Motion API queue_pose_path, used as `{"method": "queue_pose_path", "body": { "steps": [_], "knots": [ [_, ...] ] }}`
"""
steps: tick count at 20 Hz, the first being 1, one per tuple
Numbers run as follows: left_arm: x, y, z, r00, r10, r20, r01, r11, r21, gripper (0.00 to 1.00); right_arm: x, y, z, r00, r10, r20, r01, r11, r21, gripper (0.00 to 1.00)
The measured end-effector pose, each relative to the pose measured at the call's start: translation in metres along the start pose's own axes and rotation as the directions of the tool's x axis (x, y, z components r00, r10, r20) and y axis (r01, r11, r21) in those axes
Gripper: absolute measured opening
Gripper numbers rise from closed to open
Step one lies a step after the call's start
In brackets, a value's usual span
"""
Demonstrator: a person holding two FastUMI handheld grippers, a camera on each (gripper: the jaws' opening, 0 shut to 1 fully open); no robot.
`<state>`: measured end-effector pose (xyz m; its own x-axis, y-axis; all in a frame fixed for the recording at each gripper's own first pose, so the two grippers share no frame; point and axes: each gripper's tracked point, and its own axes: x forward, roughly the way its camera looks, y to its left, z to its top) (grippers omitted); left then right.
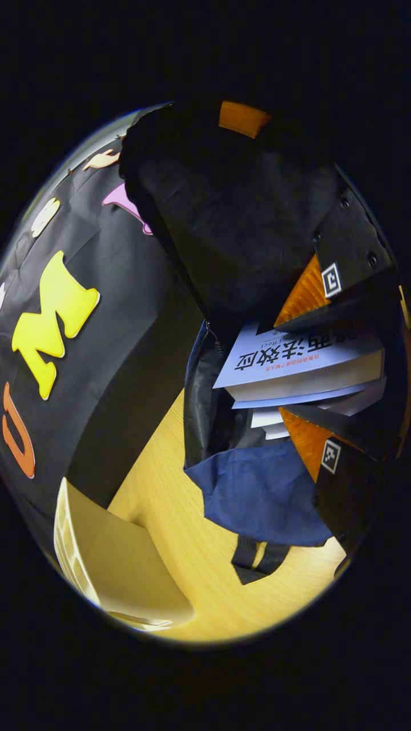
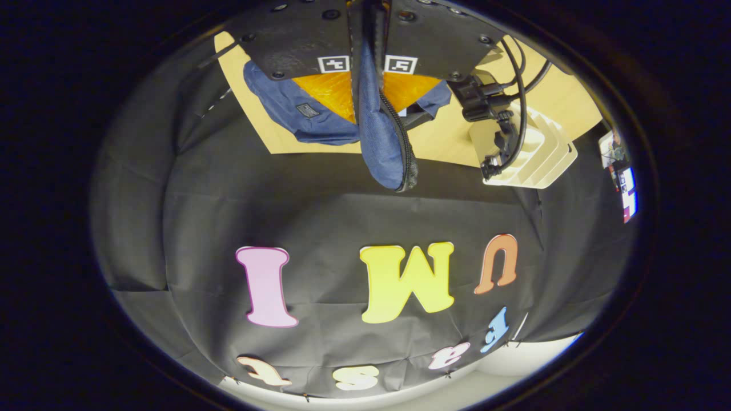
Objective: Open the schoolbag, grab two books from the bookshelf and put them into the schoolbag.
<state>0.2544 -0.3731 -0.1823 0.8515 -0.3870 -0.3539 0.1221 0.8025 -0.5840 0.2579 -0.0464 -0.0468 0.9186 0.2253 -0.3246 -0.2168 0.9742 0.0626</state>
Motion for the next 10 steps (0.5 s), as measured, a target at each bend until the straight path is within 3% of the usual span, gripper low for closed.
{"method": "queue_pose_path", "body": {
  "steps": [2,4,10],
  "knots": [
    [-0.006,0.018,-0.003,0.997,0.071,-0.026,-0.068,0.994,0.08,0.8,0.001,-0.005,-0.007,1.0,-0.012,-0.014,0.012,1.0,0.011,0.08],
    [-0.007,0.02,-0.004,0.998,0.055,-0.034,-0.052,0.996,0.072,0.99,0.0,-0.008,-0.014,0.999,-0.024,-0.021,0.025,0.999,0.026,0.07],
    [-0.04,0.048,0.011,0.997,0.074,-0.005,-0.072,0.982,0.174,0.98,-0.006,-0.014,-0.044,0.996,-0.049,-0.068,0.05,0.998,0.024,0.08]
  ]
}}
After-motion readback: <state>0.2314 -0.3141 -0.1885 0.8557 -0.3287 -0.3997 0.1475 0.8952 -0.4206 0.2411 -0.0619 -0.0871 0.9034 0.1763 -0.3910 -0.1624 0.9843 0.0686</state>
